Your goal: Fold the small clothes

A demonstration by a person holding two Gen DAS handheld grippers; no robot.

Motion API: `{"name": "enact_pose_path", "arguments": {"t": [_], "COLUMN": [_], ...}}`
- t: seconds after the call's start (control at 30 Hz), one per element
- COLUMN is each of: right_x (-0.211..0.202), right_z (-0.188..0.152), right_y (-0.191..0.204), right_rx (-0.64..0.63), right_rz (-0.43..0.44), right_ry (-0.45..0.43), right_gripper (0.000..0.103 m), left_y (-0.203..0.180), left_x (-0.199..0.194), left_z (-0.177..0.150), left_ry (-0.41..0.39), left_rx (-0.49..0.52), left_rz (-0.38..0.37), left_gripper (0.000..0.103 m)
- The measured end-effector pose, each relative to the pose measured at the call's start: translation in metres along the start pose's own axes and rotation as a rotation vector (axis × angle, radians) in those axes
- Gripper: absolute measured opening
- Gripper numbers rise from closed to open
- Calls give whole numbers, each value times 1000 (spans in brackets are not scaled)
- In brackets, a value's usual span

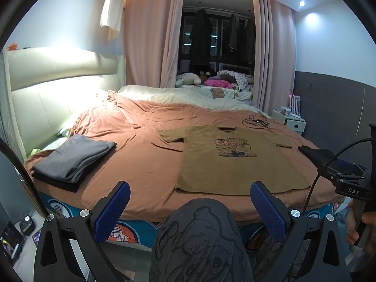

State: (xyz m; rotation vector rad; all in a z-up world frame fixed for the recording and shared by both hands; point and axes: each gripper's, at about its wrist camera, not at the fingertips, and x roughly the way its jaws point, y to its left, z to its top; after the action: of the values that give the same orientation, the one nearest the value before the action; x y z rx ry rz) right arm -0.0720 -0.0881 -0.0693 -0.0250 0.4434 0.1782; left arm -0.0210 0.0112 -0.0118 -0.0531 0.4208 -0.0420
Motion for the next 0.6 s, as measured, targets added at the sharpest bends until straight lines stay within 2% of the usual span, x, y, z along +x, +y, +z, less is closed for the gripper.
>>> {"name": "enact_pose_path", "arguments": {"t": [0.6], "right_x": [1], "right_z": [-8], "right_y": [2], "right_rx": [10], "right_rz": [18], "right_ry": [13], "right_gripper": [103], "left_y": [9], "left_x": [-12], "left_z": [-8], "left_ry": [14], "left_rx": [-3], "left_rz": [0], "left_gripper": [102]}}
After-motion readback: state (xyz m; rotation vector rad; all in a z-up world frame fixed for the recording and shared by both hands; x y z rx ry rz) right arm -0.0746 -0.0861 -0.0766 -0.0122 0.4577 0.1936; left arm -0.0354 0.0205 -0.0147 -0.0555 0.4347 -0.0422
